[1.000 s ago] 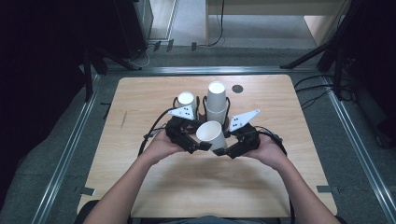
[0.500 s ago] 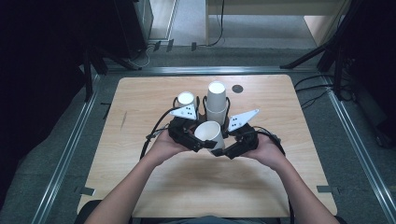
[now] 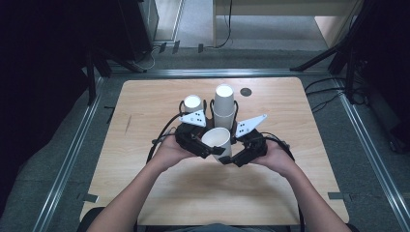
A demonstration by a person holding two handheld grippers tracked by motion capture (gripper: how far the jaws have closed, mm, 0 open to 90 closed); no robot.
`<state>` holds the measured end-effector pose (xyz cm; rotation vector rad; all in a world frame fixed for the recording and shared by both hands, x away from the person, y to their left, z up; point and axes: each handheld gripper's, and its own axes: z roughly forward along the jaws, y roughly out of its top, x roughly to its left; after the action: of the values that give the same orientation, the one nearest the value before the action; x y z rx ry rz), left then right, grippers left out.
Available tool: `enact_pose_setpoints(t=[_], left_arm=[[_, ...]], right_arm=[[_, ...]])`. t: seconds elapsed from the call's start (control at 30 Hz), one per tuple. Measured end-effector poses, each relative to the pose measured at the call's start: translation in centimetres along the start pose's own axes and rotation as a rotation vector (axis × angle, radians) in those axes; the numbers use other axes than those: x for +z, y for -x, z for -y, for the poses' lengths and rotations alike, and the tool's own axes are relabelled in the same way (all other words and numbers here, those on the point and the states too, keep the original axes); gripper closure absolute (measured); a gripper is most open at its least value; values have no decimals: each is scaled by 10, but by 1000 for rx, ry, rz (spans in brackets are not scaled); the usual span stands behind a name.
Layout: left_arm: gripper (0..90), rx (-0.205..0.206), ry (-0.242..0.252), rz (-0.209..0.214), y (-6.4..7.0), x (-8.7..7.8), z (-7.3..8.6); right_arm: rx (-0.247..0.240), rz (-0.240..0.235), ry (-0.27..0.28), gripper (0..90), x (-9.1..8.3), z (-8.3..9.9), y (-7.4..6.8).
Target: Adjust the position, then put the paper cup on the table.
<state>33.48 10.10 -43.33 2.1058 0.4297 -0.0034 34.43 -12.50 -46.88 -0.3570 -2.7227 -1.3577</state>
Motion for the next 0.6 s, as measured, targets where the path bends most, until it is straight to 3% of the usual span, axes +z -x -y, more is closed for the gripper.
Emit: enact_pose_setpoints(t=[0.3,0.6], left_arm=[[238,28,-39,-19,-3,-2,2],[238,45,-85,-22,-5,0,5]], right_arm=[[22,54,-26,228,-2,5,1],[45,50,-34,228,-7,9,1]])
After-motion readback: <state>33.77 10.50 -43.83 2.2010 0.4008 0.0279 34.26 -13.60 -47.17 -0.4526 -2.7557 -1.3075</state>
